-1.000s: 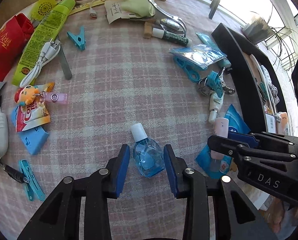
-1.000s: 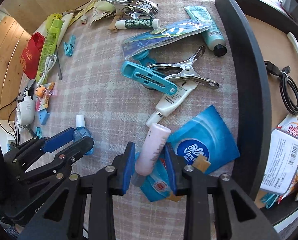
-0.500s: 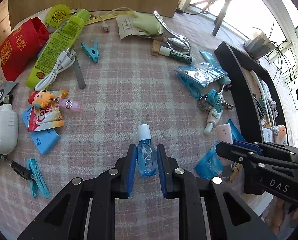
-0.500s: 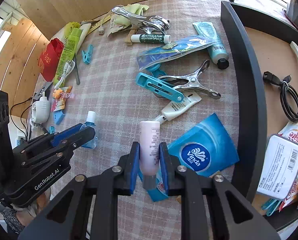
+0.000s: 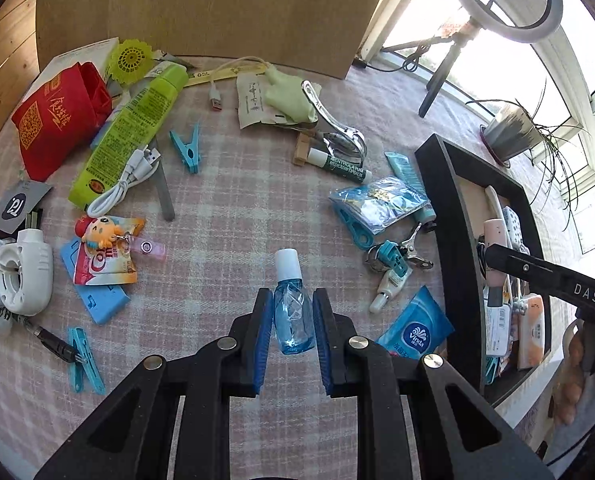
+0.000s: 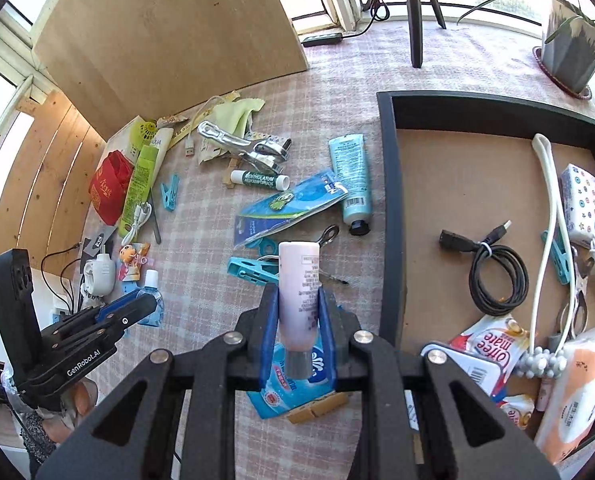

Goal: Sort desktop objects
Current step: 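Carry the blue bottle and pink tube into the tray and open both grippers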

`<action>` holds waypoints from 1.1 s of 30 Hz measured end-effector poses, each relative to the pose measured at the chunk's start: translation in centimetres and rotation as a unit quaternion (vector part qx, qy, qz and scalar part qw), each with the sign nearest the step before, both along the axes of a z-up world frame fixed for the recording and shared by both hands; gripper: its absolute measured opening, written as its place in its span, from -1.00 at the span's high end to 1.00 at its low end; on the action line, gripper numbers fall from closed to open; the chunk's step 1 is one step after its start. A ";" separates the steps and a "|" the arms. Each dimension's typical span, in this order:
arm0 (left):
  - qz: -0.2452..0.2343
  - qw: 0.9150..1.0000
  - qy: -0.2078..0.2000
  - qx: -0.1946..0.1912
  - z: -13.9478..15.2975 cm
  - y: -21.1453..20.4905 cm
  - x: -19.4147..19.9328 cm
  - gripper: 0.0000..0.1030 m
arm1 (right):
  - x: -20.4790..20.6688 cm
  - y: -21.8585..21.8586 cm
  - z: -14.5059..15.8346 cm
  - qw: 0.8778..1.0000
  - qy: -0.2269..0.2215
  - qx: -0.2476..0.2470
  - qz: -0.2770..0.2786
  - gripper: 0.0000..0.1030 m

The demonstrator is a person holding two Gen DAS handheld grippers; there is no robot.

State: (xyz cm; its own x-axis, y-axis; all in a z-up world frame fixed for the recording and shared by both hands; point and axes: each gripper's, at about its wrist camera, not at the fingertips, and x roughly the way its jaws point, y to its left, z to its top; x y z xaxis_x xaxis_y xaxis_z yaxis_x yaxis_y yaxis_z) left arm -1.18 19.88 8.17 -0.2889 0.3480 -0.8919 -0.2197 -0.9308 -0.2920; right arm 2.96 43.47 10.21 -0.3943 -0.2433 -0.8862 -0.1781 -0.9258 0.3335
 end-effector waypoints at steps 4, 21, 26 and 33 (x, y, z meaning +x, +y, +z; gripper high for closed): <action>-0.018 1.000 0.012 0.021 1.7 4.0 -0.7 0.63 | -0.4 3.6 0.5 1.000 0.000 0.005 -0.023 0.62; -0.159 0.986 0.020 0.043 4.1 22.8 -0.8 0.63 | -0.4 13.8 -0.2 0.995 -0.006 0.031 -0.091 0.62; -0.186 0.981 0.008 0.048 3.6 25.3 -0.1 0.62 | 0.3 15.9 -0.8 0.993 -0.014 0.032 -0.109 0.62; -0.179 0.983 0.022 0.033 4.0 24.3 -0.1 0.09 | 0.5 16.0 -0.7 0.994 -0.020 0.027 -0.108 0.35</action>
